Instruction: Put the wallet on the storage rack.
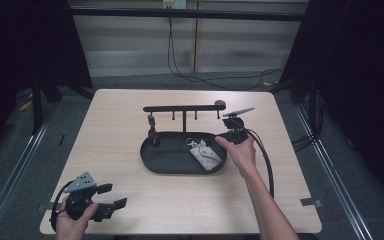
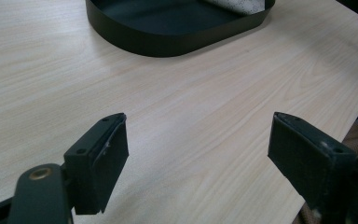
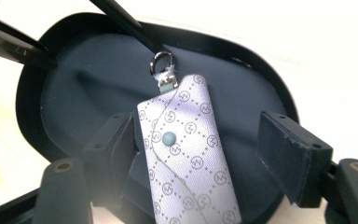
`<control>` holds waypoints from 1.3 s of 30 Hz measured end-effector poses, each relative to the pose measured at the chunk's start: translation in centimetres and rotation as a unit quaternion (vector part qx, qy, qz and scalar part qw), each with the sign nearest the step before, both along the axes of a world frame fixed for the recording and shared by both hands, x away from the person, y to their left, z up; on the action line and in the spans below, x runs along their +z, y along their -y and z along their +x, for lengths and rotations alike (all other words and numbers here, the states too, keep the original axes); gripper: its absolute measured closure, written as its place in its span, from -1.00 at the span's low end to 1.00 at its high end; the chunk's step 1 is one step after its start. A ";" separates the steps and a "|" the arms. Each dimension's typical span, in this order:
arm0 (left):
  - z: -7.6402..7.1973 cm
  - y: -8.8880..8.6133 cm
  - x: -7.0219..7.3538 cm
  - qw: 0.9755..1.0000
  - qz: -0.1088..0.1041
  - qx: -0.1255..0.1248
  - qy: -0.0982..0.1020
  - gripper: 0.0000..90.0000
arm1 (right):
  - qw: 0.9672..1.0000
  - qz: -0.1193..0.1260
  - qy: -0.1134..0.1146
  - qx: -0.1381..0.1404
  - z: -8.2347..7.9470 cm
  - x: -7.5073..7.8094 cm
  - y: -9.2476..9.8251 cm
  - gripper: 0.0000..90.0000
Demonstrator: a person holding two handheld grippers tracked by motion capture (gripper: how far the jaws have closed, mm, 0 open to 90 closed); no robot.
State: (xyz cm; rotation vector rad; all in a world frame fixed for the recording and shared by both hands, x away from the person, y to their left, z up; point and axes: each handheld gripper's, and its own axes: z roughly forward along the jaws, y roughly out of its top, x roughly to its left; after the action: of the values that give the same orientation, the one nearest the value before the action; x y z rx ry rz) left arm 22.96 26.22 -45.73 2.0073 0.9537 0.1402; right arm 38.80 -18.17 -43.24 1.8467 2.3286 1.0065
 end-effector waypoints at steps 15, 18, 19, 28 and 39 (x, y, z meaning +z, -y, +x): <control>0.0 0.0 0.0 1.000 -0.009 0.007 0.002 -0.53 | 0.998 0.002 0.067 -0.002 -3.4 1.3 2.5 -0.45; -0.1 -0.1 0.0 1.000 -0.009 0.007 0.002 -0.53 | 0.997 -0.001 0.072 -0.004 -4.4 1.5 2.7 -0.48; -0.1 -0.1 0.0 1.000 -0.010 0.006 0.002 -0.53 | 0.997 -0.003 0.076 -0.001 -4.8 1.6 2.8 -0.48; -0.1 0.0 0.0 1.000 -0.014 0.007 0.004 -0.53 | 0.995 0.004 0.101 -0.004 -7.7 1.6 4.0 -0.48; -0.1 0.0 0.0 1.000 -0.016 0.007 0.003 -0.53 | 0.990 0.007 0.141 -0.002 -12.0 0.9 5.3 -0.51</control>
State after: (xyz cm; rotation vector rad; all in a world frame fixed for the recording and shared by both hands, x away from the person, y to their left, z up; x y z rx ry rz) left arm 22.86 26.19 -45.69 1.9696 0.9596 0.1372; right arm 26.79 -23.50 -42.35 1.5903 2.1585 1.1977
